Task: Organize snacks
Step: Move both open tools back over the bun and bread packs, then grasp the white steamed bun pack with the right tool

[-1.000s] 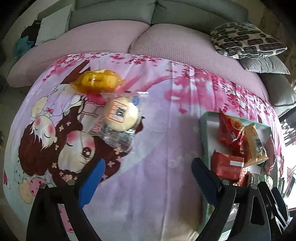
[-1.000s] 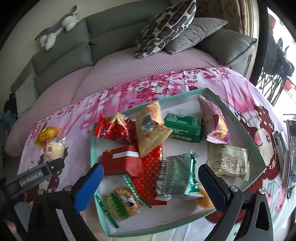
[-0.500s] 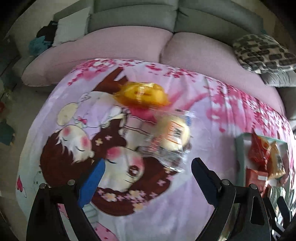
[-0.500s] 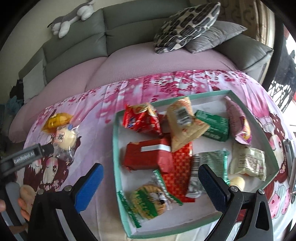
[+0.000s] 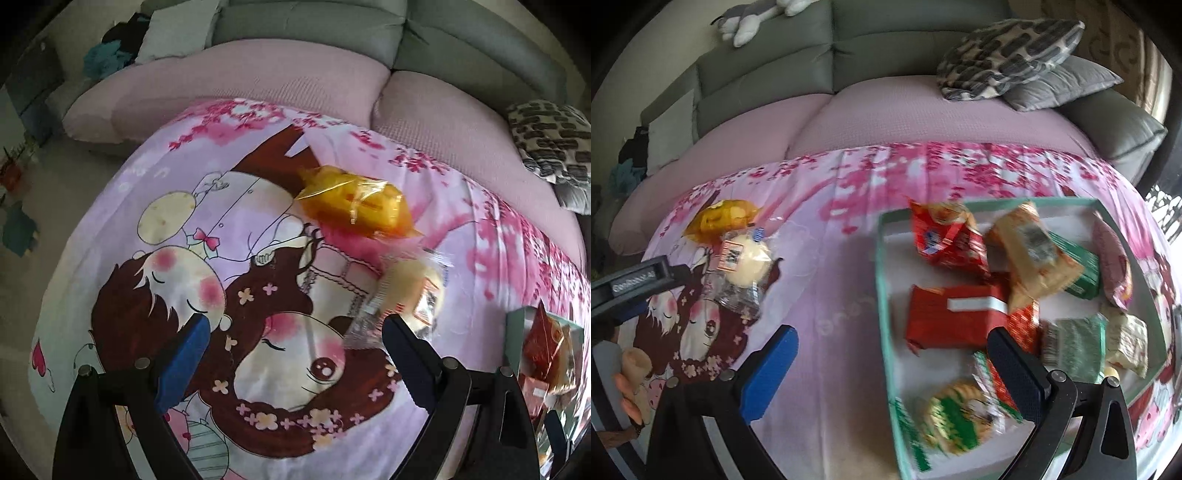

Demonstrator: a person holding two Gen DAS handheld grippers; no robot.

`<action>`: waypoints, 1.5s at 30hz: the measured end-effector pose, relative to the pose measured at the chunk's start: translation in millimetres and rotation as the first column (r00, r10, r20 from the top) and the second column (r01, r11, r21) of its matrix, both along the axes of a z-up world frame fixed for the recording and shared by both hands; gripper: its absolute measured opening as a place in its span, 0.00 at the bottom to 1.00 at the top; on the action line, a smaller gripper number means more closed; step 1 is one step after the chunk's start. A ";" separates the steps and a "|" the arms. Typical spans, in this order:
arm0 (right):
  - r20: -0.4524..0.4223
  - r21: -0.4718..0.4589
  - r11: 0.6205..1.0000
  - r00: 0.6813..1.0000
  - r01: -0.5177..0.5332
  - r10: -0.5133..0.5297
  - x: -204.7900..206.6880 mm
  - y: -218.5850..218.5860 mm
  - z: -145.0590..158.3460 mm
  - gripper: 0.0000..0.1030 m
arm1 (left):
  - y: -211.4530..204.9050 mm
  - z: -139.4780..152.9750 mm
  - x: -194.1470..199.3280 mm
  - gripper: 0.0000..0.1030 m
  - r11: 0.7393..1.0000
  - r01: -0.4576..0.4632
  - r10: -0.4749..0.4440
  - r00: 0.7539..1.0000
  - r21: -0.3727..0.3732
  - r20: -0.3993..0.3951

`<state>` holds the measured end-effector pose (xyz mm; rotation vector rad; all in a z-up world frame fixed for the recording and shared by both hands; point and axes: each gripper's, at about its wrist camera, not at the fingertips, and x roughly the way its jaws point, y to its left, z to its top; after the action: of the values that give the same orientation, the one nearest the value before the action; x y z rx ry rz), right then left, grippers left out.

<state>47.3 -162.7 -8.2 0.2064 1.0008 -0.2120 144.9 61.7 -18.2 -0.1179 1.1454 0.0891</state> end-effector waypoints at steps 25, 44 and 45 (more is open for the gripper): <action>-0.024 0.142 0.982 0.992 -0.121 0.125 109.4 89.8 -37.4 1.00 | 64.0 -31.2 53.3 0.92 0.993 -0.112 0.111 0.993 -0.022 -0.039; -0.035 0.186 0.976 0.992 -0.116 0.125 116.1 89.0 -52.3 0.56 | 62.3 -29.2 56.0 0.92 0.993 -0.103 0.101 0.994 -0.054 -0.037; -0.033 0.182 0.976 0.991 -0.118 0.126 115.5 89.7 -51.6 0.56 | 61.9 -29.2 56.0 0.92 0.993 -0.103 0.101 0.994 -0.058 -0.038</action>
<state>162.8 -72.9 -59.8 0.3049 1.0733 -0.0133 200.8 123.6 -47.4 -0.2284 1.1775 0.1479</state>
